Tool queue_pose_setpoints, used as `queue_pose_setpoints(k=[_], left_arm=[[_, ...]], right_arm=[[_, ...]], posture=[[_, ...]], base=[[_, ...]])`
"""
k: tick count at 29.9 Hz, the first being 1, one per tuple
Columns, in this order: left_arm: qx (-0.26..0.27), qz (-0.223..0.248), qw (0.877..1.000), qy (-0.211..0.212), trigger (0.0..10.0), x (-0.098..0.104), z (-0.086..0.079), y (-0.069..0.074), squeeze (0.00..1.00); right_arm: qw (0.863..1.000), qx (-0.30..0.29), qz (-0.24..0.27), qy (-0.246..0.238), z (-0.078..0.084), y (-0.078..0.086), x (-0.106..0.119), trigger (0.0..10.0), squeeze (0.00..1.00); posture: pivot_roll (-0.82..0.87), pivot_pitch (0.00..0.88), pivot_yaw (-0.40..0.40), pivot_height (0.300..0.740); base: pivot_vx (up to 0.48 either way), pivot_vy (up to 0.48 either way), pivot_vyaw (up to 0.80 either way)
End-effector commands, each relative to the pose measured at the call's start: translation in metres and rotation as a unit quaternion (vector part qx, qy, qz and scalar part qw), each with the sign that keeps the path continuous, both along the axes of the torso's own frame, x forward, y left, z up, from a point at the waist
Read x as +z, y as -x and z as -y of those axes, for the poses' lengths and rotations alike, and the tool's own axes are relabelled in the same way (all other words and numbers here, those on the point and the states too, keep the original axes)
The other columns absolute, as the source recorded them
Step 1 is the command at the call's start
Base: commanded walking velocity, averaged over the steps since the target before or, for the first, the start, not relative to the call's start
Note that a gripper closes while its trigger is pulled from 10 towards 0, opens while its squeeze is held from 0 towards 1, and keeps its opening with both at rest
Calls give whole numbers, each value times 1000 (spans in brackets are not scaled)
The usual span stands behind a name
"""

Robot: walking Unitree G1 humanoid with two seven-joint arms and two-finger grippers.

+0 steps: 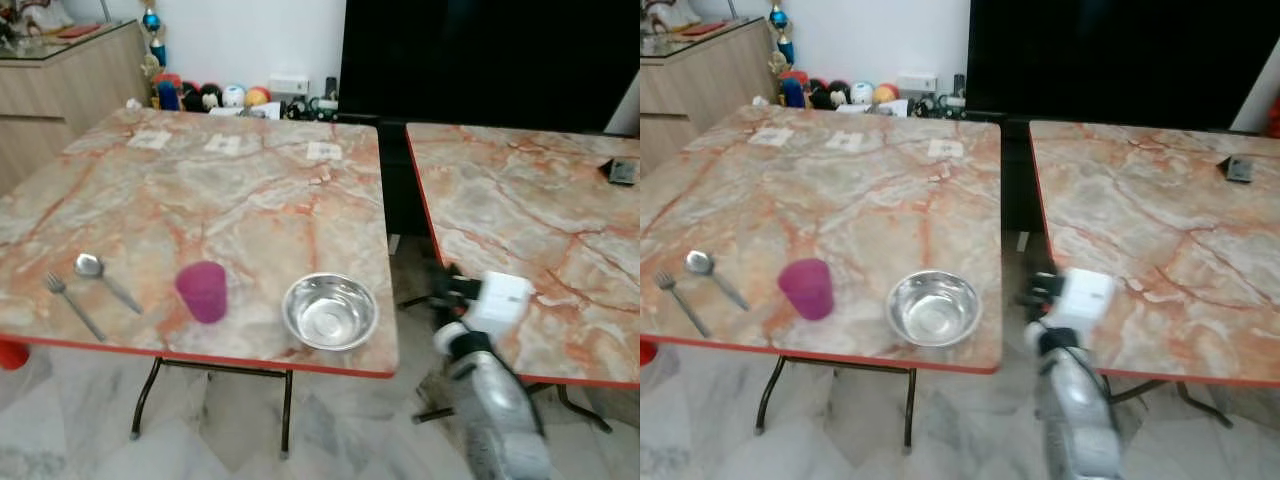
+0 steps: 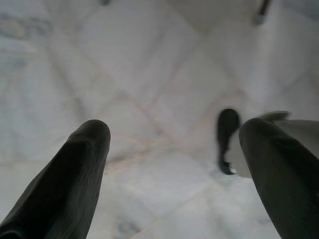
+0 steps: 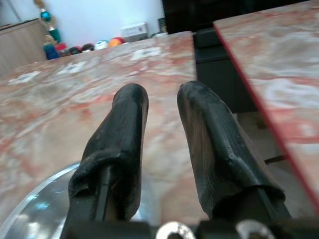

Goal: Setting the table

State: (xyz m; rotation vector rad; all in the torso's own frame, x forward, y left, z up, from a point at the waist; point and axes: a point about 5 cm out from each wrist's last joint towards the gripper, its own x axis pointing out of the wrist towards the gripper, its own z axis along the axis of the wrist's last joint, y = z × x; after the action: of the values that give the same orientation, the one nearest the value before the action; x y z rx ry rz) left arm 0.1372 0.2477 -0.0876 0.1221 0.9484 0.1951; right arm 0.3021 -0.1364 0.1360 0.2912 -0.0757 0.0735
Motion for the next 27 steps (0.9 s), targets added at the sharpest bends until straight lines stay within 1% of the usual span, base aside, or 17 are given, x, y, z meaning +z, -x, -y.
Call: queue_pose_setpoints(k=[1, 8, 10, 17, 22, 27], left_arm=[[3, -2, 1000, 5, 10000, -2, 5, 3, 0], [-2, 14, 1000, 7, 10000, 1, 5, -4, 0], [-6, 30, 999, 13, 10000, 3, 7, -8, 0], [-8, 30, 999, 14, 10000, 2, 11, -8, 0], [-11, 25, 1000, 12, 10000, 1, 12, -8, 0], [-10, 31, 999, 14, 10000, 2, 13, -9, 0]], right_arm=[[1000, -16, 1, 5, 10, 1, 1, 10000, 0], [1000, -19, -1, 6, 11, 0, 1, 10000, 0], [1000, -21, -3, 7, 11, 1, 0, 10000, 0], [999, -31, -7, 5, 15, 0, 0, 10000, 0], [999, -30, -10, 4, 14, -1, 0, 10000, 0], [1000, -28, -10, 3, 12, -1, -1, 10000, 0]], posture=[[-14, 61, -5, 740], [-14, 68, -9, 740], [-14, 69, -11, 740], [-17, 75, -12, 740], [-13, 77, -15, 740], [-13, 77, -15, 740]], base=[[0, 247, 0], [0, 0, 0], [0, 0, 0], [0, 0, 0], [0, 0, 0], [0, 0, 0]])
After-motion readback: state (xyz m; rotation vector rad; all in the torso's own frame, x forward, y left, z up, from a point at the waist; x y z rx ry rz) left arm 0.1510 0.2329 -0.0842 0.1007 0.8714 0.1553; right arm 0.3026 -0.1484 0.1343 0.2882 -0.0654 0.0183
